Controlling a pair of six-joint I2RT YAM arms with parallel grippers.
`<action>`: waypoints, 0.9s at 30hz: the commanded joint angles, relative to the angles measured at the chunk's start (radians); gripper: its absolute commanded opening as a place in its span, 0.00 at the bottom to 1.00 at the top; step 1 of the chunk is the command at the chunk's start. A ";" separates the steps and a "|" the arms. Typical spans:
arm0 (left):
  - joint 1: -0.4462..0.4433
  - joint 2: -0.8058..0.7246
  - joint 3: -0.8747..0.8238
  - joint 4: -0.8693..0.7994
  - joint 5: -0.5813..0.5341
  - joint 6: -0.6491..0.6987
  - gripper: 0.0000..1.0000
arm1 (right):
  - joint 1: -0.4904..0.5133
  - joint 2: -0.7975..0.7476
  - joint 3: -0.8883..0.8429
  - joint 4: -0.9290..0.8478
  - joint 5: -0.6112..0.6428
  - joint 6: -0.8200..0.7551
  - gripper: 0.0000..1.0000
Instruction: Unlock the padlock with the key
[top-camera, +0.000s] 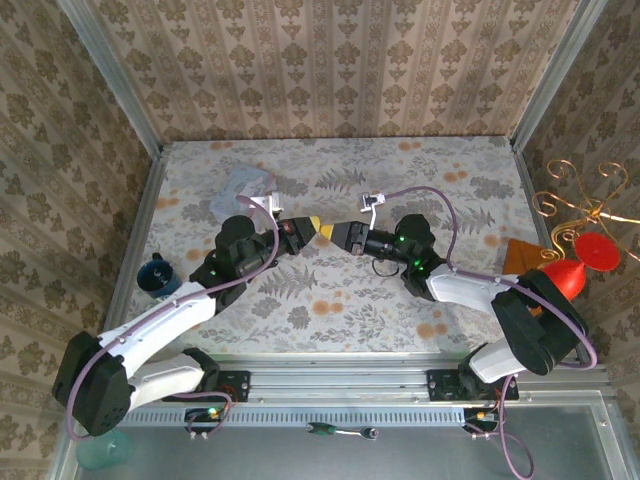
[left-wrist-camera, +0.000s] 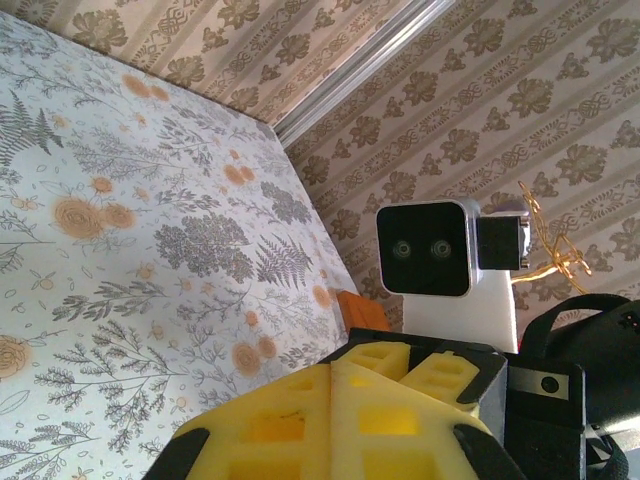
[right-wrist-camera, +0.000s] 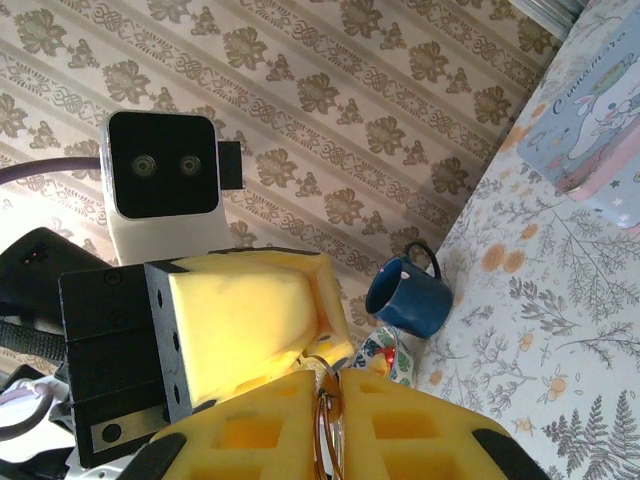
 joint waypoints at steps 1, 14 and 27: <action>-0.014 0.027 0.010 -0.011 -0.020 -0.014 0.00 | -0.001 -0.038 0.016 0.061 0.006 -0.003 0.15; -0.041 0.045 0.017 -0.004 -0.045 0.010 0.00 | 0.001 -0.067 0.008 0.045 0.008 -0.008 0.04; 0.206 -0.051 0.142 -0.492 -0.088 0.178 0.47 | 0.001 -0.331 0.106 -0.721 0.198 -0.409 0.00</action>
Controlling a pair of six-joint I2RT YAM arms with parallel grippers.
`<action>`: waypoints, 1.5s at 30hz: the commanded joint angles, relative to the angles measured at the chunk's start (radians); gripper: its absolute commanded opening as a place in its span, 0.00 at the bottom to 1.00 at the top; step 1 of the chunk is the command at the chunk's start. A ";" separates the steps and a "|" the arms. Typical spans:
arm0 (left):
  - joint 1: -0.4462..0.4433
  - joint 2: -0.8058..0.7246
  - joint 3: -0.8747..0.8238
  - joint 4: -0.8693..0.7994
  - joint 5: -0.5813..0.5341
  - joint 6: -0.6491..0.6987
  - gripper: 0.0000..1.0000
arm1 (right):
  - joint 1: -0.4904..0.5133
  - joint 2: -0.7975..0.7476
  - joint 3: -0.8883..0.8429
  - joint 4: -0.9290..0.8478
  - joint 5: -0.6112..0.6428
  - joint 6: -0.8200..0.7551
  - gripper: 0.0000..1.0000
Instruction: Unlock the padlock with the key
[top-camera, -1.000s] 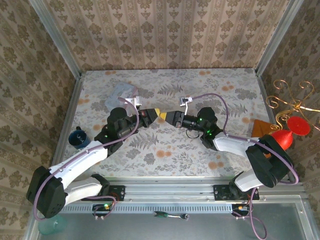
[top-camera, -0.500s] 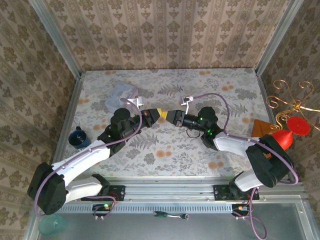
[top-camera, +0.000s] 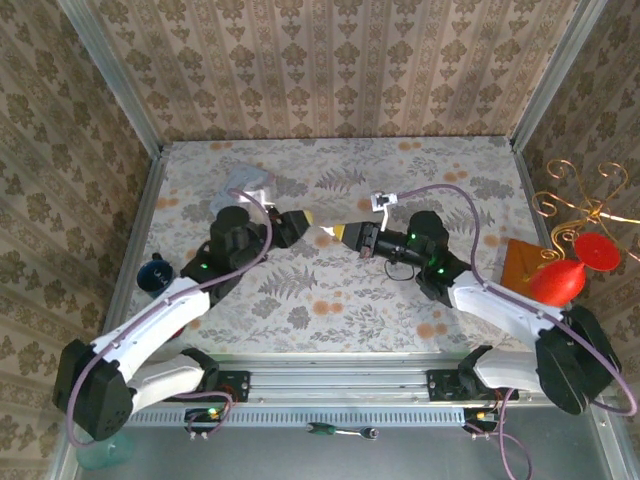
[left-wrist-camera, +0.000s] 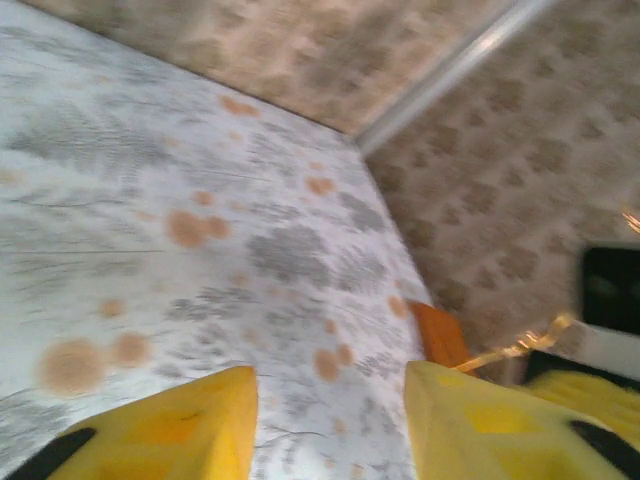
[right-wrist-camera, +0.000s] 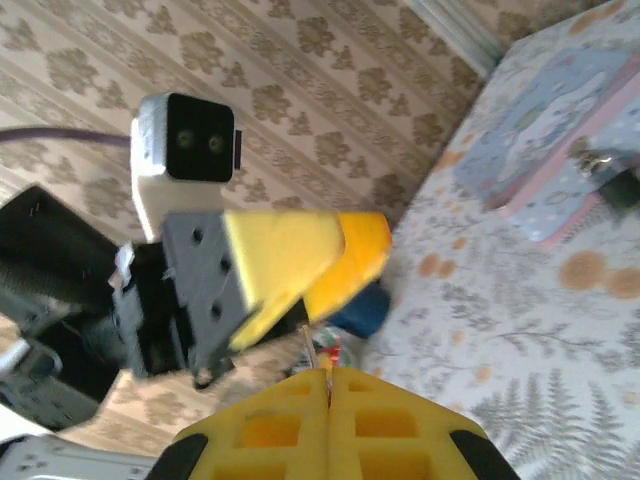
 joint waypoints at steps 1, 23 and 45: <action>0.112 -0.017 0.078 -0.285 -0.034 0.081 0.48 | 0.005 -0.081 0.076 -0.307 0.101 -0.209 0.00; 0.085 0.494 0.344 -0.524 -0.377 0.090 0.57 | 0.002 -0.294 0.027 -0.627 0.323 -0.469 0.00; 0.135 1.061 0.853 -0.744 -0.688 0.043 0.73 | 0.002 -0.377 -0.135 -0.566 0.312 -0.503 0.00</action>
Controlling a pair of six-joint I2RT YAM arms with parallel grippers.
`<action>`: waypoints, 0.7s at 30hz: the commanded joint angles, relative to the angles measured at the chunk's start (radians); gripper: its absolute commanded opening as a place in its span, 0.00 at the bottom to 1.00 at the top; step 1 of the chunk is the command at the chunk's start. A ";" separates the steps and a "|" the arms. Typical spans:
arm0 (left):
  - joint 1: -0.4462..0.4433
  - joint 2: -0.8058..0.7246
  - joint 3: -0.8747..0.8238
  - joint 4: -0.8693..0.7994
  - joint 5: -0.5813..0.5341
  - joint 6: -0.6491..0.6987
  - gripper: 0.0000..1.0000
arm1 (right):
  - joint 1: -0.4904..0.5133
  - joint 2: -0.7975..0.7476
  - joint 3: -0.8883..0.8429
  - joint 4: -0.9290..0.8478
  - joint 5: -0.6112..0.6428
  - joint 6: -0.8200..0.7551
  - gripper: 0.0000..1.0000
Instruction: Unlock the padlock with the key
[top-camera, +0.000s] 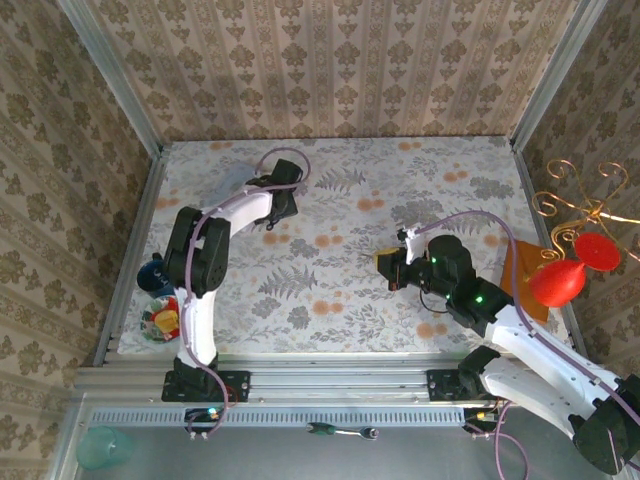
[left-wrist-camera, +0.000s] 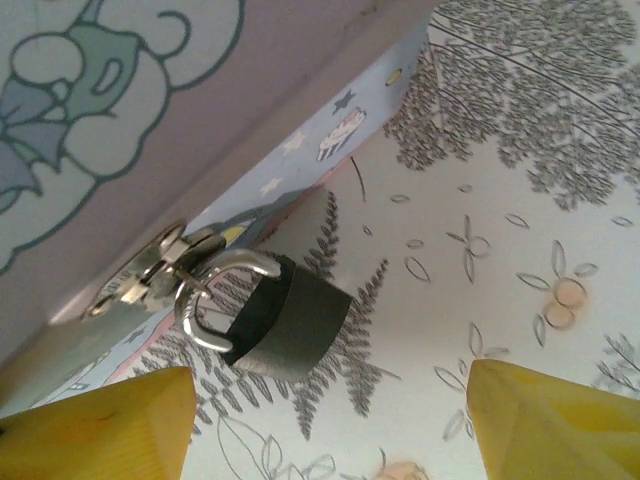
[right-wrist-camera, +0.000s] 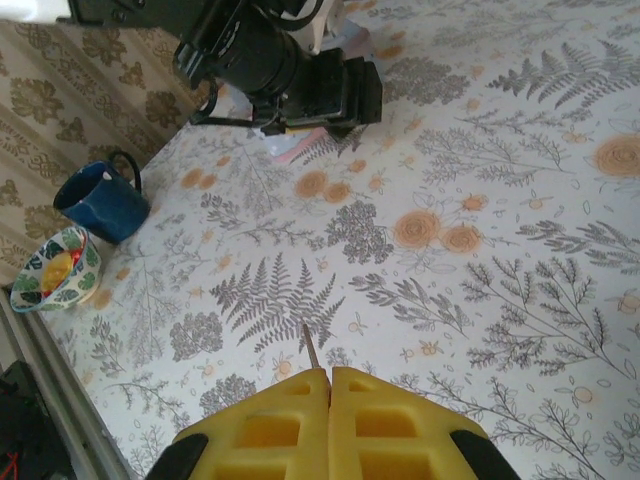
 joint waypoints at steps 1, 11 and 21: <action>0.036 0.049 0.073 -0.102 -0.077 -0.020 0.72 | 0.002 -0.014 -0.022 0.026 0.013 -0.021 0.00; 0.062 0.054 0.014 0.009 -0.101 -0.078 0.69 | 0.002 -0.013 -0.040 0.048 0.006 -0.017 0.00; 0.087 0.075 -0.035 0.148 -0.131 -0.152 0.62 | 0.000 -0.019 -0.050 0.057 -0.020 0.006 0.00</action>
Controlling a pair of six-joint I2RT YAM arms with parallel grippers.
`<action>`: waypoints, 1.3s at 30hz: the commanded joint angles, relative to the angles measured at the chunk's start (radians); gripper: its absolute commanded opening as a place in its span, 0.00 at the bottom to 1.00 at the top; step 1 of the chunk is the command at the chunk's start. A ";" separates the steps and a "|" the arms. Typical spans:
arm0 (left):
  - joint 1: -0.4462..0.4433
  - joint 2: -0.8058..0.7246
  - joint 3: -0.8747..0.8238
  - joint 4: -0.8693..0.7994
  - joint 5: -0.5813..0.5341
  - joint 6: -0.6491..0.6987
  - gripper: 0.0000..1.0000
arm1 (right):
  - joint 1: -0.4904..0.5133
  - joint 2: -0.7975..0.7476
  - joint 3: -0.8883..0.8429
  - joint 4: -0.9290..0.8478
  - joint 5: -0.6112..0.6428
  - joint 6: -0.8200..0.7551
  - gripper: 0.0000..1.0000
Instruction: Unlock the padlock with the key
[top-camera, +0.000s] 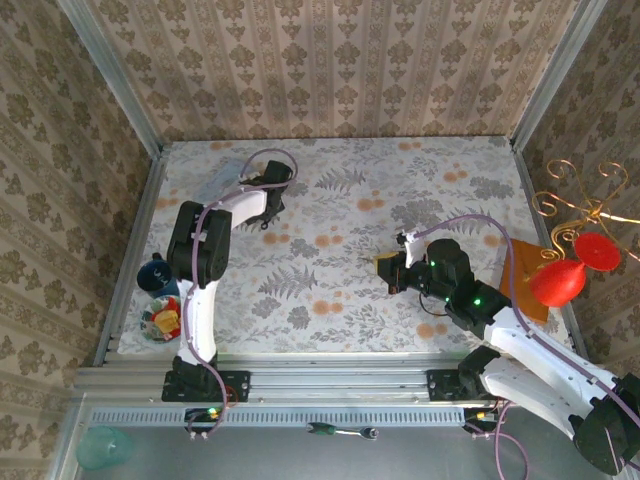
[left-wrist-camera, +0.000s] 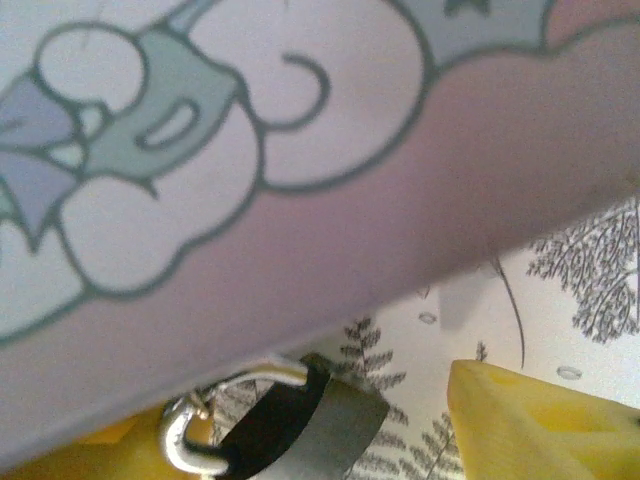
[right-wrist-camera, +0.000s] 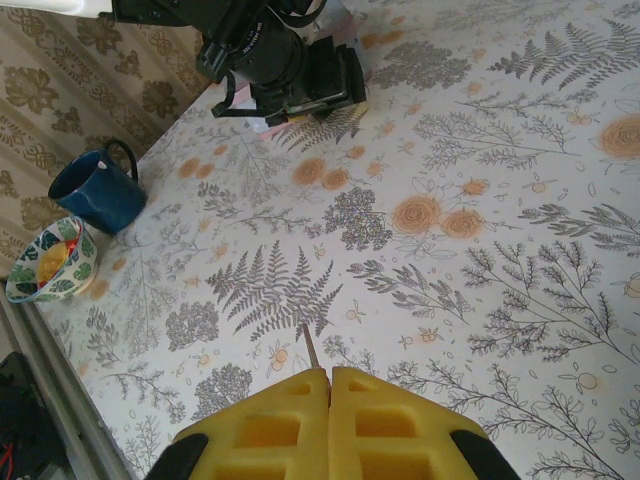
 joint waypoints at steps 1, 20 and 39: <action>0.017 0.001 -0.029 0.059 -0.039 -0.030 0.61 | 0.000 -0.016 -0.015 0.026 -0.012 0.002 0.00; 0.044 -0.032 -0.090 0.069 -0.015 -0.055 0.27 | 0.000 0.002 0.003 0.005 -0.009 0.014 0.00; -0.045 -0.231 -0.453 0.438 0.200 0.102 0.08 | -0.001 0.027 0.059 -0.079 0.013 0.111 0.00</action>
